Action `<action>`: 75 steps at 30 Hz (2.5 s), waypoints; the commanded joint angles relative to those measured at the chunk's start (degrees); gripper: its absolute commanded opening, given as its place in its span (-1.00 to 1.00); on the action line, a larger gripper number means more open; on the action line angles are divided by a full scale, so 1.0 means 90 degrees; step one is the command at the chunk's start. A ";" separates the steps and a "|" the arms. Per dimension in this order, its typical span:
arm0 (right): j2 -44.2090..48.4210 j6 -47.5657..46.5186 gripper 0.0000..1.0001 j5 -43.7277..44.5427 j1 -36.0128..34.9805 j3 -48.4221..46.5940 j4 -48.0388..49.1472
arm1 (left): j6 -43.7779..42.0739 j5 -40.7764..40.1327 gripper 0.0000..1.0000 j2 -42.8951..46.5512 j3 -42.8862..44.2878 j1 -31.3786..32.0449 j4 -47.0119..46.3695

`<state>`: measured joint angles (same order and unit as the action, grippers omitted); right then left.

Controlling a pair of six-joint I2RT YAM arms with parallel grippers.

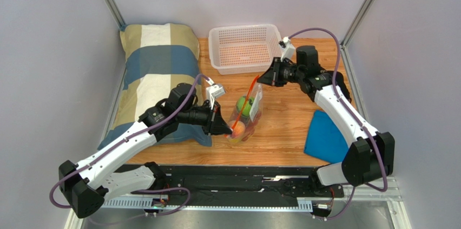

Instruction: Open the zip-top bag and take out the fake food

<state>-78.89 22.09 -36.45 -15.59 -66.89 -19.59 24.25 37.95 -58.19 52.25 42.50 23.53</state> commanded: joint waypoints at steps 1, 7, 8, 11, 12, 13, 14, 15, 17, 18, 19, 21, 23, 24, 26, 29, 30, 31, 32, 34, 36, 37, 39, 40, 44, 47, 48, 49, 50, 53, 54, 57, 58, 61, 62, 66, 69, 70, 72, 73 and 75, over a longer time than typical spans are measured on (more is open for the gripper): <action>-0.0413 -0.0062 -0.96 0.1359 -0.0386 -0.0915 -0.0893 | 0.0265 -0.0084 -1.00 -0.0212 0.0317 0.0219 0.0354; -0.1342 0.1051 -0.04 0.2662 -0.0533 -0.3328 -0.5754 | 0.0401 -0.0506 -1.00 -0.1365 0.0913 0.0326 -0.0201; -0.1168 0.1148 0.04 0.2663 -0.0533 -0.3078 -0.5927 | 0.0459 -0.0506 -1.00 -0.1463 0.0962 0.0356 -0.0444; -0.0153 0.1666 0.57 0.2575 -0.0533 -0.2443 -0.5763 | 0.0538 -0.0448 -1.00 -0.1737 0.1108 0.0492 -0.0612; 0.0101 0.1754 0.70 0.2517 -0.0543 -0.2083 -0.5675 | 0.0548 -0.0438 -1.00 -0.1795 0.1157 0.0512 -0.0622; 0.0287 0.1842 0.69 0.2333 -0.0562 -0.1876 -0.5491 | 0.0548 -0.0409 -1.00 -0.1805 0.1157 0.0512 -0.0641; 0.0608 0.1862 0.66 0.2254 -0.0581 -0.1681 -0.5353 | 0.0548 -0.0418 -1.00 -0.1796 0.1167 0.0522 -0.0661; 0.0747 0.1891 0.58 0.2166 -0.0620 -0.1253 -0.5159 | 0.0538 -0.0418 -1.00 -0.1767 0.1177 0.0522 -0.0632; 0.0962 0.1989 0.56 0.1698 -0.0796 -0.0948 -0.4359 | 0.0489 -0.0379 -1.00 -0.1747 0.1187 0.0522 -0.0603; 0.0963 0.2009 0.54 0.1628 -0.0864 -0.0898 -0.4153 | 0.0479 -0.0389 -1.00 -0.1747 0.1196 0.0522 -0.0583; 0.0944 0.1999 0.54 0.1744 -0.0962 -0.0965 -0.3938 | 0.0460 -0.0341 -1.00 -0.1757 0.1216 0.0522 -0.0544; 0.0808 0.1902 0.57 0.1823 -0.1206 -0.0976 -0.3713 | 0.0450 -0.0321 -1.00 -0.1757 0.1255 0.0531 -0.0466; 0.0661 0.1862 0.57 0.1667 -0.1275 -0.0810 -0.3312 | 0.0469 -0.0311 -1.00 -0.1718 0.1187 0.0541 -0.0524; 0.0457 0.1853 0.54 0.1705 -0.1265 -0.0761 -0.3243 | 0.0479 -0.0301 -1.00 -0.1708 0.1177 0.0541 -0.0544; 0.0271 0.1765 0.38 0.1764 -0.1275 -0.0722 -0.3068 | 0.0460 -0.0311 -1.00 -0.1650 0.1148 0.0541 -0.0525; 0.0055 0.1677 -0.18 0.1794 -0.1285 -0.0877 -0.3008 | 0.0431 -0.0262 -1.00 -0.1542 0.1089 0.0541 -0.0476; 0.0045 0.1628 -0.44 0.1794 -0.1285 -0.0917 -0.3076 | 0.0344 -0.0214 -0.99 -0.1493 0.1099 0.0551 -0.0437; 0.0103 0.1609 -0.60 0.1726 -0.1285 -0.0927 -0.3077 | 0.0294 -0.0300 -0.76 -0.1454 0.1138 0.0522 -0.0359; 0.0162 0.1589 -0.80 0.1687 -0.1294 -0.0878 -0.3067 | 0.0274 -0.0378 -0.50 -0.1309 0.1206 0.0473 -0.0281; 0.0356 0.1540 -1.00 0.1580 -0.1353 -0.0820 -0.3067 | 0.0576 -0.0729 0.65 -0.1220 0.1332 0.0163 -0.0319; 0.0484 0.1550 -1.00 0.1550 -0.1363 -0.0722 -0.3048 | 0.0937 -0.1177 0.82 -0.1540 0.1955 -0.0015 0.0136; 0.0591 0.1589 -1.00 0.1530 -0.1411 -0.0712 -0.3057 | 0.1045 -0.1702 0.81 -0.1745 0.2268 -0.0064 0.0807; 0.0680 0.1647 -1.00 0.1540 -0.1499 -0.0634 -0.2950 | 0.1016 -0.1901 0.67 -0.2448 0.3166 -0.0113 0.1231; 0.0690 0.1686 -1.00 0.1569 -0.1548 -0.0634 -0.2940 | 0.1084 -0.2309 0.61 -0.2624 0.3362 -0.0103 0.1494; 0.0622 0.1784 -1.00 0.1608 -0.1646 -0.0731 -0.3028 | 0.1134 -0.3112 0.51 -0.3239 0.4046 -0.0103 0.1838; 0.0631 0.1862 -1.00 0.1667 -0.1705 -0.0741 -0.3008 | 0.1036 -0.3279 0.50 -0.3562 0.4409 -0.0084 0.2033; 0.0631 0.1882 -1.00 0.1676 -0.1724 -0.0741 -0.2999 | 0.1017 -0.3376 0.50 -0.3631 0.4467 -0.0045 0.2131; 0.0650 0.1892 -1.00 0.1686 -0.1724 -0.0741 -0.2999 | 0.0987 -0.3377 0.50 -0.3728 0.4545 -0.0025 0.2219; 0.0660 0.1901 -1.00 0.1696 -0.1734 -0.0722 -0.2999 | 0.0987 -0.3377 0.50 -0.3768 0.4556 -0.0015 0.2249; 0.0680 0.1940 -1.00 0.1706 -0.1744 -0.0702 -0.2969 | 0.1007 -0.3280 0.55 -0.3885 0.4536 0.0024 0.2191; 0.0690 0.1950 -1.00 0.1735 -0.1773 -0.0693 -0.2960 | 0.0997 -0.3164 0.59 -0.3915 0.4536 0.0043 0.2152; 0.0670 0.1950 -1.00 0.1793 -0.1851 -0.0683 -0.2989 | 0.1007 -0.3075 0.82 -0.4061 0.4595 0.0121 0.2054; 0.0689 0.1941 -1.00 0.1803 -0.1871 -0.0673 -0.2998 | 0.1026 -0.3055 0.83 -0.4090 0.4624 0.0150 0.2054; 0.0758 0.1902 -1.00 0.1959 -0.1900 -0.0712 -0.3145 | 0.0861 -0.3289 0.76 -0.4236 0.4751 0.0170 0.2307; 0.0777 0.1863 -1.00 0.2037 -0.1900 -0.0731 -0.3280 | 0.0773 -0.3328 0.52 -0.4285 0.4771 0.0161 0.2395; 0.0778 0.1473 -0.99 0.2583 -0.1881 -0.0838 -0.3730 | 0.0354 -0.3232 -1.00 -0.4443 0.4859 0.0092 0.2806; 0.0583 0.0839 -0.91 0.2974 -0.1774 -0.1159 -0.4257 | 0.0128 -0.3075 -1.00 -0.3926 0.4664 0.0092 0.2660; 0.0515 0.0692 -0.89 0.3024 -0.1734 -0.1239 -0.4355 | 0.0060 -0.3075 -1.00 -0.3567 0.4538 0.0092 0.2630; 0.0378 0.0252 -0.85 0.3170 -0.1647 -0.1463 -0.4522 | 0.0020 -0.3143 -1.00 -0.3145 0.4217 0.0092 0.2378; 0.0329 0.0154 -0.81 0.3209 -0.1627 -0.1512 -0.4551 | 0.0069 -0.3201 -1.00 -0.2766 0.4098 0.0092 0.2299; 0.0231 -0.0051 -0.79 0.3346 -0.1598 -0.1571 -0.4629 | 0.0137 -0.3114 -1.00 -0.2549 0.3844 0.0092 0.2075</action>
<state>-75.53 28.88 -11.33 -30.94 -77.19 -58.37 26.72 9.23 -90.45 89.25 43.33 45.82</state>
